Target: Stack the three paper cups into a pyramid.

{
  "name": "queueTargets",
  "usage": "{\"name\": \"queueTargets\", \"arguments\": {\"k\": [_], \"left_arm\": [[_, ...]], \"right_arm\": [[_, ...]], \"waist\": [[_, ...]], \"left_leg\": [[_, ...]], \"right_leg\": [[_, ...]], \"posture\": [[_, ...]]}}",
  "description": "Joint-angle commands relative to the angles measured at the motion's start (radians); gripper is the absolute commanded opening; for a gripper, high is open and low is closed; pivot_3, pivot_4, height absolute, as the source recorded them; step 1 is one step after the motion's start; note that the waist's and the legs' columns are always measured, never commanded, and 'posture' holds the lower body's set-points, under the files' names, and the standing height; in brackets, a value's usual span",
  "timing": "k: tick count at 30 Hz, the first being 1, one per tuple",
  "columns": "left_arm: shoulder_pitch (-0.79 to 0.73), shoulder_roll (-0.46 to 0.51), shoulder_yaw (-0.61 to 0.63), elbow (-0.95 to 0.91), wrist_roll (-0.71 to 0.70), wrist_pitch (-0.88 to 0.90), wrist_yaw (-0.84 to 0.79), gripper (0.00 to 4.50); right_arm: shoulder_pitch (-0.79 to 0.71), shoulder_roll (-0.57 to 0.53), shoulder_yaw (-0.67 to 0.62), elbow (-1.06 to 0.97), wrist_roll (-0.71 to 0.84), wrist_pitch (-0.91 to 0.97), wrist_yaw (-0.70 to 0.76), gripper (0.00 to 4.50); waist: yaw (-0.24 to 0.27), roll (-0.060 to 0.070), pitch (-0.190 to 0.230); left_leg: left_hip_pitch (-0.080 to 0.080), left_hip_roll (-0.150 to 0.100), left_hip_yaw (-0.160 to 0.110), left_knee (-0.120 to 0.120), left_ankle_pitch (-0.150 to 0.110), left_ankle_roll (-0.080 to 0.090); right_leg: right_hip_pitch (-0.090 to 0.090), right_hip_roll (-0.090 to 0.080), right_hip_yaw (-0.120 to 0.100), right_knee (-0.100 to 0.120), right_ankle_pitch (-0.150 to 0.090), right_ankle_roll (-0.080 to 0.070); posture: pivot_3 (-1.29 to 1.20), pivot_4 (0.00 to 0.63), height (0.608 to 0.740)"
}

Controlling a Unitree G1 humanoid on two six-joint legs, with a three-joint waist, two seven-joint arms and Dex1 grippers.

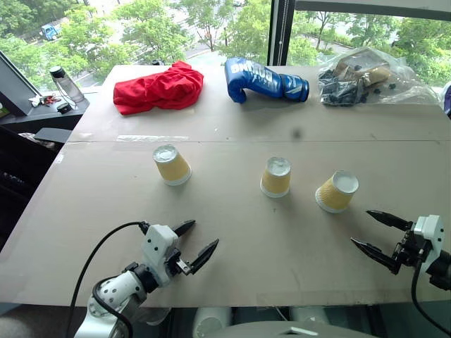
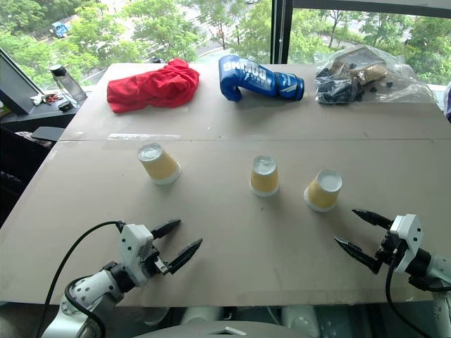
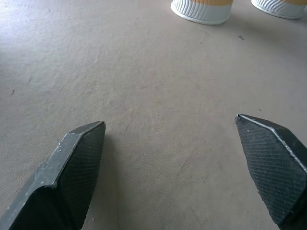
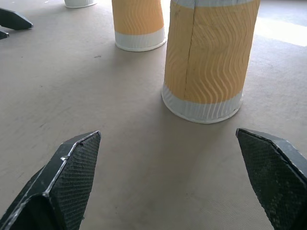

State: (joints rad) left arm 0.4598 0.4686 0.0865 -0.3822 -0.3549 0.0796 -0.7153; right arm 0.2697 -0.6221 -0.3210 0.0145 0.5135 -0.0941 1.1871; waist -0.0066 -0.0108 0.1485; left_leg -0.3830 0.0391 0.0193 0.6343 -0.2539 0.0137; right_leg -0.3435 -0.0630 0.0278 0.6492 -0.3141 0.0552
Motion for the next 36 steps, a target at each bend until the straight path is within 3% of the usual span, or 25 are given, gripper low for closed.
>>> {"name": "queueTargets", "arguments": {"k": [1, 13, 36], "left_arm": [[0.005, 0.0, 0.003, 0.01, 0.005, -0.005, 0.004, 4.44], [-0.097, 0.064, 0.033, -0.034, -0.079, 0.065, -0.057, 4.44], [-0.155, 0.084, 0.026, -0.028, -0.089, 0.104, -0.085, 4.44]], "right_arm": [[-0.006, 0.001, -0.006, -0.011, 0.001, -0.021, -0.002, 4.5], [-0.087, 0.055, 0.019, -0.1, 0.03, 0.056, -0.11, 4.5], [-0.057, 0.067, 0.019, -0.122, 0.013, 0.051, -0.173, 4.5]], "waist": [[0.0, 0.0, 0.0], [-0.002, -0.001, 0.0], [-0.004, -0.001, 0.001]], "left_leg": [[0.0, 0.0, 0.0, 0.0, 0.0, 0.0], [0.0, 0.0, -0.001, 0.0, 0.0, 0.0], [0.0, 0.0, 0.0, 0.0, 0.0, 0.0]], "right_leg": [[0.0, 0.0, 0.0, 0.0, 0.0, 0.0], [0.0, 0.001, -0.001, 0.0, 0.001, 0.002], [0.0, 0.001, -0.002, 0.0, 0.001, 0.003]], "posture": [[0.0, 0.15, 0.74], [0.0, 0.15, 0.74], [0.0, 0.15, 0.74]]}}
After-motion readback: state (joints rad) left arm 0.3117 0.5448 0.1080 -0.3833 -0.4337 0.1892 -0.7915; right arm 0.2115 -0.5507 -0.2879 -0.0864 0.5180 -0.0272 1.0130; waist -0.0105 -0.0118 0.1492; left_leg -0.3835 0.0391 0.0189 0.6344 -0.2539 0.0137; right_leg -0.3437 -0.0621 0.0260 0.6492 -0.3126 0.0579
